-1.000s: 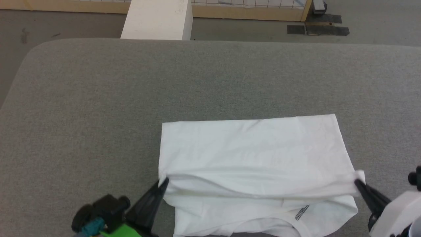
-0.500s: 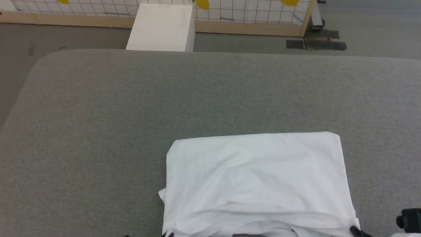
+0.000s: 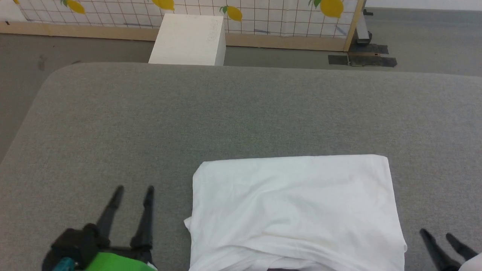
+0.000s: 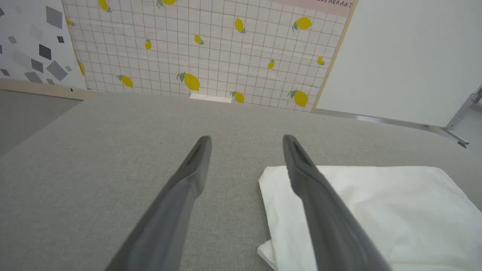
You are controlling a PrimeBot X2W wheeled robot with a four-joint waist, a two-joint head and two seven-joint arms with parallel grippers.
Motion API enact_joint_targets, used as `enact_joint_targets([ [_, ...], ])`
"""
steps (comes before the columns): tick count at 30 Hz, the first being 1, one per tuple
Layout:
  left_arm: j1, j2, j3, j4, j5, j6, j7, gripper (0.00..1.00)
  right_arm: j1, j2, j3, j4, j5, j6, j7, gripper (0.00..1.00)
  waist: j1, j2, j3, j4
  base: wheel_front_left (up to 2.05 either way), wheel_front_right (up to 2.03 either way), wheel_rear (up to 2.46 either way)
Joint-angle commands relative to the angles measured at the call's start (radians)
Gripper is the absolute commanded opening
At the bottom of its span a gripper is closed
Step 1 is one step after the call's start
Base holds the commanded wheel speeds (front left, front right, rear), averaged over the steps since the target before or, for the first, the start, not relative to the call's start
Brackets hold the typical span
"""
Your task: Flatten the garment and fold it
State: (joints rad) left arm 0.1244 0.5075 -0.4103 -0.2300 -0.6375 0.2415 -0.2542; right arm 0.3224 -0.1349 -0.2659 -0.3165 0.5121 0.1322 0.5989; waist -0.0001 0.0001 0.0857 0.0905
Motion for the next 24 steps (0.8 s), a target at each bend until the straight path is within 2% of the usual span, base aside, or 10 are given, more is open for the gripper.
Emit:
enact_joint_targets([
  [1,0.020,-0.029,0.047,-0.035,0.051,0.018,-0.007,1.00,-0.039,0.005,-0.015,-0.005,-0.022,-0.002,-0.013,1.00,0.0001,-0.0001,0.011,0.003,0.00,0.00,0.00],
  [4,0.039,-0.091,0.142,-0.101,0.149,0.036,-0.007,1.00,-0.090,-0.004,-0.018,0.010,-0.088,-0.002,-0.019,1.00,0.0001,-0.0001,0.031,0.009,0.00,0.00,0.00],
  [6,0.051,-0.120,0.169,-0.117,0.201,0.028,-0.007,1.00,-0.124,-0.004,-0.001,0.035,-0.116,-0.002,-0.006,1.00,0.0001,-0.0001,0.046,0.013,0.00,0.00,0.00],
  [12,0.054,-0.205,0.202,-0.101,0.271,-0.030,-0.007,1.00,-0.200,-0.014,0.061,0.137,-0.161,-0.002,0.057,1.00,0.0001,-0.0001,0.092,0.039,0.00,0.00,0.00],
  [18,0.034,-0.240,0.220,-0.061,0.298,-0.098,-0.008,1.00,-0.244,-0.024,0.088,0.239,-0.173,-0.002,0.057,1.00,0.0001,-0.0001,0.122,0.066,0.00,0.00,0.00],
  [24,0.020,-0.259,0.239,-0.039,0.311,-0.146,-0.008,1.00,-0.260,-0.035,0.111,0.334,-0.157,-0.002,0.053,1.00,0.0001,-0.0001,0.139,0.083,0.00,0.00,0.00],
])
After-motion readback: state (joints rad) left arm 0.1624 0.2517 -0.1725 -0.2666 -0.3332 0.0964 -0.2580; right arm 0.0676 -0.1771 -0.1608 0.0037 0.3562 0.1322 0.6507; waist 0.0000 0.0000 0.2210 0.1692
